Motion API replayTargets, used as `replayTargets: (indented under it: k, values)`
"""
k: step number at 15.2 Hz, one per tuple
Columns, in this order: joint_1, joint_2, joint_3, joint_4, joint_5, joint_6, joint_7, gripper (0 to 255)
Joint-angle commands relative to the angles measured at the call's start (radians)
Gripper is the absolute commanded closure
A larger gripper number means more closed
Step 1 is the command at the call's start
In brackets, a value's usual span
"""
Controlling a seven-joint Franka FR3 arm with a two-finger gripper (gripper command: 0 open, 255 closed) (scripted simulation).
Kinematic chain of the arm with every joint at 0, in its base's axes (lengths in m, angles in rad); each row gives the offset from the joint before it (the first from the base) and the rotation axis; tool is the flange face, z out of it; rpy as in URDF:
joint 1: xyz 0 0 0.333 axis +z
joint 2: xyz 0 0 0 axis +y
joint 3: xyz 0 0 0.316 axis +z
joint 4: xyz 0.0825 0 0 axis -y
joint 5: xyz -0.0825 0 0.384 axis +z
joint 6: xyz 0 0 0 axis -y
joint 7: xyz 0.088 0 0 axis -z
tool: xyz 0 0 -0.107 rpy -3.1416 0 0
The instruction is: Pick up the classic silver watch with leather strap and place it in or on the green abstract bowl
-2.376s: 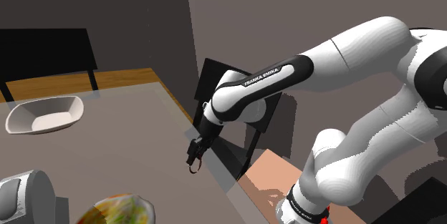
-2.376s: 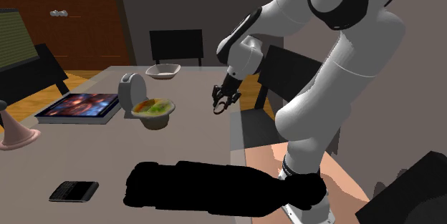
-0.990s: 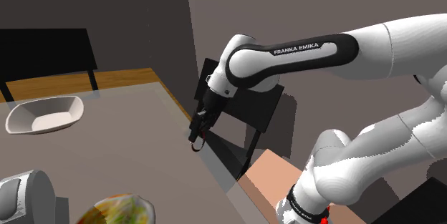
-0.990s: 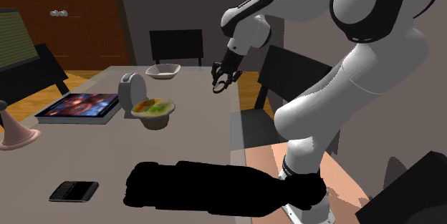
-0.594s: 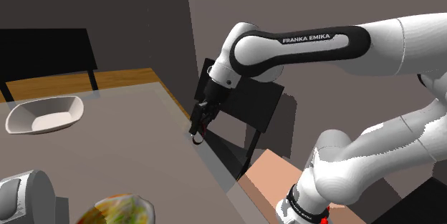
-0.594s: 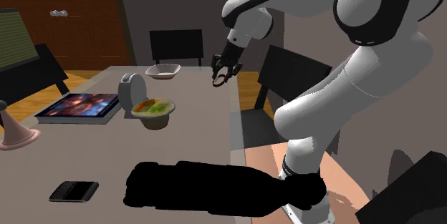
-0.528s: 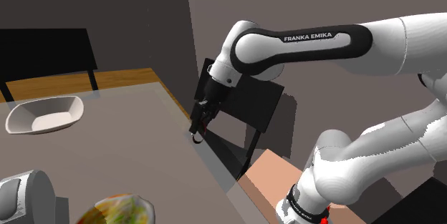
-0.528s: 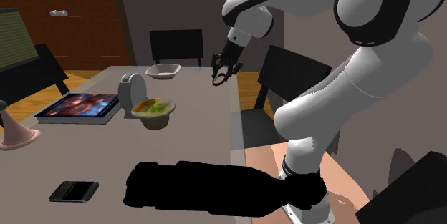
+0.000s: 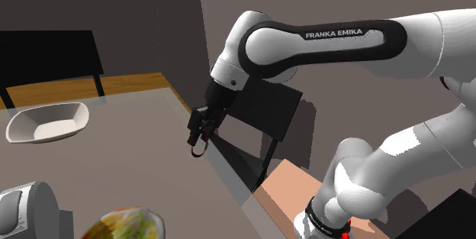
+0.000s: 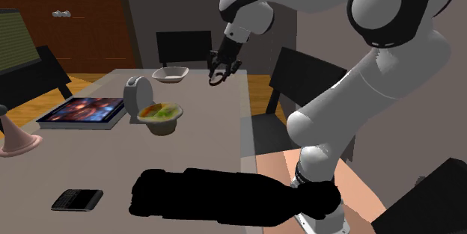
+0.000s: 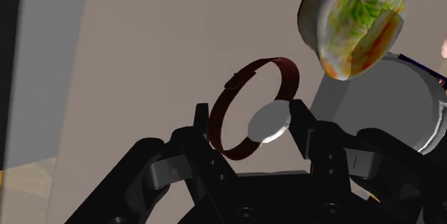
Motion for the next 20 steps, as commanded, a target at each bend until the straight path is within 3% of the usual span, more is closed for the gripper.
replayTargets:
  k: [1,9,17,20]
  values:
    - [0.02,0.014,0.044,0.004,0.018,0.032,0.045,255]
    - [0.067,0.151,0.219,0.125,0.025,0.14,0.238,255]
    - [0.075,0.349,0.392,0.304,-0.088,0.236,0.472,255]
    - [0.078,0.364,0.398,0.277,-0.084,0.276,0.462,255]
